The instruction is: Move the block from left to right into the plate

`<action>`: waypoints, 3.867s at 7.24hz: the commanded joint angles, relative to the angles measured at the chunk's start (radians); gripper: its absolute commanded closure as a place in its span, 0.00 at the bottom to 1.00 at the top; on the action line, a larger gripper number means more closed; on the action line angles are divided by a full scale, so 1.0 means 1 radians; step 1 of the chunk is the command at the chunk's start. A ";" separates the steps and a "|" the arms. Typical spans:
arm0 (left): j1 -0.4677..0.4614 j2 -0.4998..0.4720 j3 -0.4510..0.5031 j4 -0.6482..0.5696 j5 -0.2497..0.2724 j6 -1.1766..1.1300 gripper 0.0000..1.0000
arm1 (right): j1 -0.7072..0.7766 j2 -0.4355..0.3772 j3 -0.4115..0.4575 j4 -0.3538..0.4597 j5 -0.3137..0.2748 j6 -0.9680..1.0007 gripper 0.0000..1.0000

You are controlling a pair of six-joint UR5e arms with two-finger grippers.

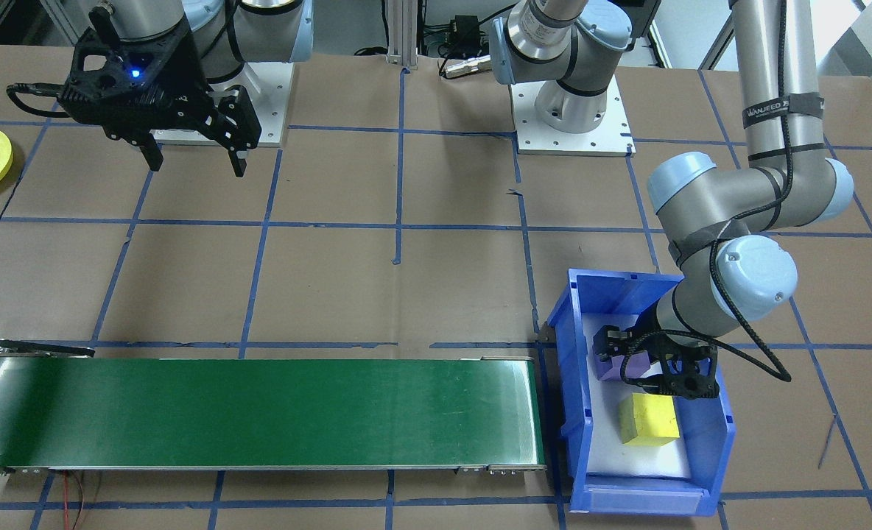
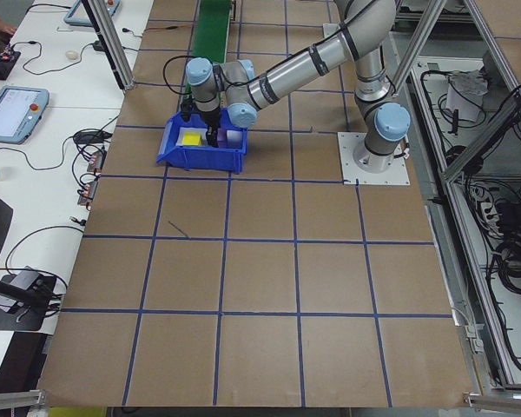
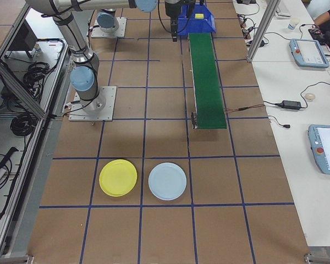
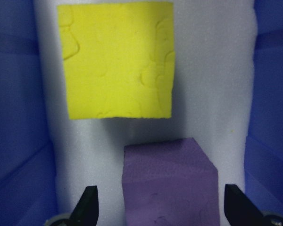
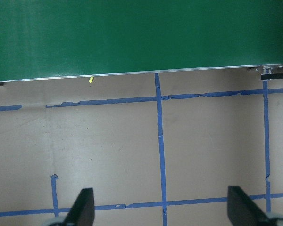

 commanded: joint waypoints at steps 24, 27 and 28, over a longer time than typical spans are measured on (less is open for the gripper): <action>-0.110 0.021 0.171 0.060 -0.008 -0.263 0.00 | -0.139 0.290 -0.072 -0.128 0.004 -0.055 0.00; -0.028 -0.056 0.157 0.066 -0.008 -0.148 0.00 | -0.148 0.416 -0.046 -0.240 0.005 -0.055 0.00; -0.028 -0.067 0.157 0.071 -0.008 -0.146 0.00 | -0.161 0.419 -0.017 -0.285 0.011 -0.058 0.00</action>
